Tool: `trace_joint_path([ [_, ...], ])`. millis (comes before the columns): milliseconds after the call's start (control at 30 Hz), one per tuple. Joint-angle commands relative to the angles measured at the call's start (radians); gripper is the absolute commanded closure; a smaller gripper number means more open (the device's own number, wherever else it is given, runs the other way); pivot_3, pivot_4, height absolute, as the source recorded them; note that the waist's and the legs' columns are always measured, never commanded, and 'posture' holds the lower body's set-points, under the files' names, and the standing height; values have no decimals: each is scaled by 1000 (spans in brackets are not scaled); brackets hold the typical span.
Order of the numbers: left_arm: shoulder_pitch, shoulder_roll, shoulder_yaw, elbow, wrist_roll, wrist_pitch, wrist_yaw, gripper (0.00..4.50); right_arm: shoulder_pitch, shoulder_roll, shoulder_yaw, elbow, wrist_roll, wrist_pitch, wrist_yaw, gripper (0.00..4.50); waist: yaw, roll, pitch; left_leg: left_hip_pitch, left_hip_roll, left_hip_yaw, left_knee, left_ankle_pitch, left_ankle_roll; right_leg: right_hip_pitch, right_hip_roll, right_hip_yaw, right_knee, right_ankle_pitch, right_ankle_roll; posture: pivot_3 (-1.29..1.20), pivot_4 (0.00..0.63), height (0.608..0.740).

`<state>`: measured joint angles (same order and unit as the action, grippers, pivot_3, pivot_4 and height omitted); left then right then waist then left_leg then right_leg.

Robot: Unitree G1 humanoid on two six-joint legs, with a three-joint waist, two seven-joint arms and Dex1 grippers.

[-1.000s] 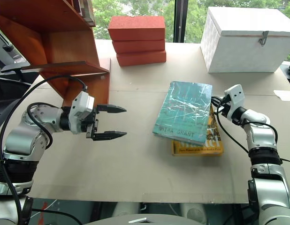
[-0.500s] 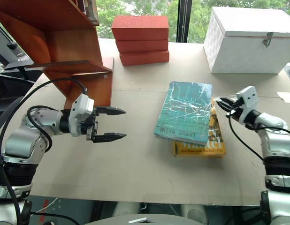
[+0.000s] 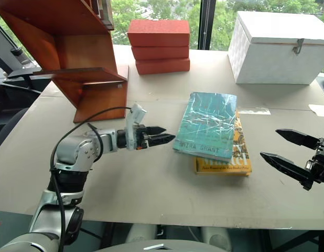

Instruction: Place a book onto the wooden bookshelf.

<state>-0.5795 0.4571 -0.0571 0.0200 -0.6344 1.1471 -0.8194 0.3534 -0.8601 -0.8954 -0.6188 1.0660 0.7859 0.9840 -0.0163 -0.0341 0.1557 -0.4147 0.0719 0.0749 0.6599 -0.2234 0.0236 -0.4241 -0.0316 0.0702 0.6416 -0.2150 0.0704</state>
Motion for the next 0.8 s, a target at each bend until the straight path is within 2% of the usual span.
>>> trace_joint_path([
  [33,-119,-77,-15,164,-18,135,29,0,30,-7,-107,-73,73,6,-36,12,3,0,0,0,-1,-2,1,0,0,0,0,-1,0,0,0,0,150,720],
  [233,-258,-187,-33,425,42,159,61,0,99,-6,-172,-136,87,-10,-51,12,7,0,0,-2,-2,-4,1,0,0,1,-1,-2,-1,0,0,0,150,720],
  [367,-327,-256,28,590,56,152,102,0,152,11,-203,-160,72,-26,-50,12,10,-1,0,-2,-3,-5,1,0,0,2,-1,-3,-2,0,0,0,150,720],
  [400,-338,-266,46,617,55,151,106,542,161,13,-206,-163,72,-31,-52,0,11,-1,0,-2,-3,-6,1,0,0,3,-2,-4,-3,0,0,0,150,720],
  [433,-346,-272,58,635,56,152,107,808,168,14,-207,-166,74,-35,-53,0,11,-1,0,-2,-4,-6,1,0,0,3,-2,-4,-3,0,0,0,150,720],
  [467,-355,-281,84,655,52,159,116,1271,173,15,-208,-167,76,-38,-57,0,10,-1,0,-2,-4,-6,1,0,0,3,-3,-4,-3,0,0,0,150,720],
  [600,-375,-302,173,685,21,196,135,3375,183,13,-202,-168,78,-51,-65,0,9,-1,1,-3,-4,-6,1,0,0,3,-3,-5,-4,0,0,0,150,720],
  [667,-375,-299,199,676,9,208,127,4170,173,4,-188,-159,76,-56,-71,0,9,-2,1,-3,-4,-7,1,0,0,3,-3,-6,-4,0,0,0,150,720],
  [700,-375,-298,207,672,5,211,127,4458,169,1,-184,-157,76,-58,-72,0,9,-2,1,-3,-4,-7,1,0,0,3,-3,-6,-4,0,0,0,150,720],
  [800,-340,-269,191,513,-9,137,75,4458,123,-10,-153,-130,80,-69,-94,0,2,-2,1,-3,-4,-7,1,0,0,3,-3,-6,-4,0,-1,0,150,720],
])
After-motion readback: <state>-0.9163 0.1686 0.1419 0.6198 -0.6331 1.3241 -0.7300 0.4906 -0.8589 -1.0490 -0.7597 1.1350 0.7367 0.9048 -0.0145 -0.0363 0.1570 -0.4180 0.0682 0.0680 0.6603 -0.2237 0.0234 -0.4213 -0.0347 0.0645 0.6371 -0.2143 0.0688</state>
